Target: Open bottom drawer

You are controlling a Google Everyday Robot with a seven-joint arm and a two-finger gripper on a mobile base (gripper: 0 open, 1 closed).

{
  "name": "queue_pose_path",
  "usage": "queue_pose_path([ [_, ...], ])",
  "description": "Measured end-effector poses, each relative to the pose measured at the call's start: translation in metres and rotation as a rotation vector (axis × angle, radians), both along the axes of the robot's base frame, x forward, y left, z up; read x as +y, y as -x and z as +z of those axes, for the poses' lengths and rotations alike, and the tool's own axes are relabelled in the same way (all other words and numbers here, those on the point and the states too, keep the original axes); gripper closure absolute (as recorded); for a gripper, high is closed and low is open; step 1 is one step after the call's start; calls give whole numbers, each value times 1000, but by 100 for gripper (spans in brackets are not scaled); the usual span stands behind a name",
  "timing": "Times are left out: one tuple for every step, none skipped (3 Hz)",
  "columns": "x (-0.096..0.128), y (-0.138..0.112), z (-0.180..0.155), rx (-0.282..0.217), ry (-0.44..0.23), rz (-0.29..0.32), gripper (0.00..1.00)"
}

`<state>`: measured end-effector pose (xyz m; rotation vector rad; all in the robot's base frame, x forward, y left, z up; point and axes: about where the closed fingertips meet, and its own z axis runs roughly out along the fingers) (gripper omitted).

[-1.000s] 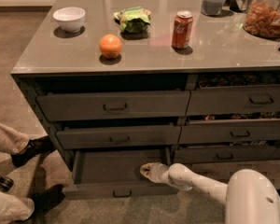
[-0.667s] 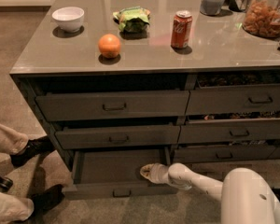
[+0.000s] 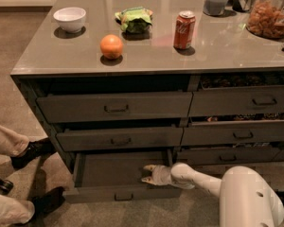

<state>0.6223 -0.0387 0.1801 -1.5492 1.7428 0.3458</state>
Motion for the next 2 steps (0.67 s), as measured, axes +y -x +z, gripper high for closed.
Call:
queue_pose_path([
  [-2,6,5,12,27,37,0],
  [-2,6,5,12,27,37,0],
])
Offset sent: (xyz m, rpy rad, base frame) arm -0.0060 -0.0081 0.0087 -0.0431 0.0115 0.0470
